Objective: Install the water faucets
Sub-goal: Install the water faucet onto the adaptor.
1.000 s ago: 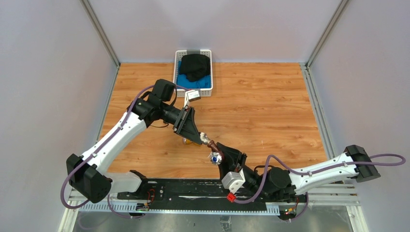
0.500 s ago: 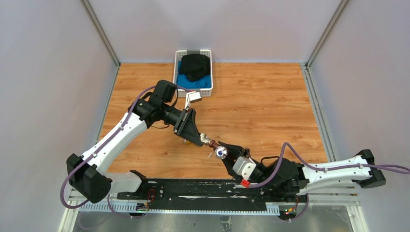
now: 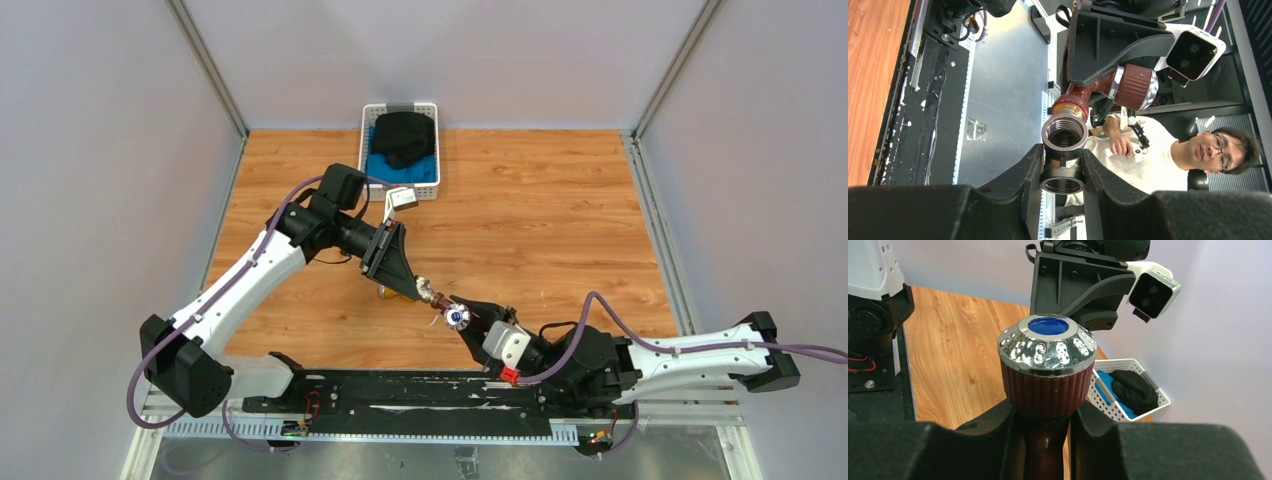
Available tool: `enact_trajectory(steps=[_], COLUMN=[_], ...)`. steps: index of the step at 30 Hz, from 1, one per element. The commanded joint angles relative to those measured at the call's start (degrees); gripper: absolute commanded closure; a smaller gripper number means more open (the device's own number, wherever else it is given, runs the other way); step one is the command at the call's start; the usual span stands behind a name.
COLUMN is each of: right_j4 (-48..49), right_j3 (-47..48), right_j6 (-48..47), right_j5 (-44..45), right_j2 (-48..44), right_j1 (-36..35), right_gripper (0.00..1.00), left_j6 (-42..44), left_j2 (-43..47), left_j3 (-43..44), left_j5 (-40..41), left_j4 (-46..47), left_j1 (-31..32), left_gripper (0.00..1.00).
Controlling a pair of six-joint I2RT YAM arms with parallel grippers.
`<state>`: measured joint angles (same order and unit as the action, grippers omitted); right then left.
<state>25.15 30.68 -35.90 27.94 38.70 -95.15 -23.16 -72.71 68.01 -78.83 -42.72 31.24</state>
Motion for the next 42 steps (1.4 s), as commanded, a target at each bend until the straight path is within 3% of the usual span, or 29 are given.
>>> enact_trajectory(steps=[1,16,25,35,42], right_j4=[3.7,0.99,8.55,10.89,10.65], right_j3=[0.98,1.54,-2.5,-4.32,-3.91], right_j6=[4.68,18.1,29.43,44.38,49.34], right_j5=[-3.39,-7.69,-2.5,-10.56,-16.64], right_j2=[0.04,-0.98,-0.86,-0.37,0.35], right_j1=[2.31,5.68,7.48,12.25,15.33], right_gripper=[1.0,1.0,1.0,1.0,1.0], left_j6=[-0.4,-0.23,0.67,1.08,1.22], left_j2=[-0.48,-0.04,-0.08,-0.2,-0.38], left_j3=[1.56,2.02,1.79,2.39,2.66], left_j5=[0.82,1.91,2.08,3.06,3.6], left_j4=[-0.04,-0.04,-0.06,-0.06,-0.08], left_j1=[0.4,0.4,0.4,0.39,0.33], left_gripper=[1.0,1.0,1.0,1.0,1.0])
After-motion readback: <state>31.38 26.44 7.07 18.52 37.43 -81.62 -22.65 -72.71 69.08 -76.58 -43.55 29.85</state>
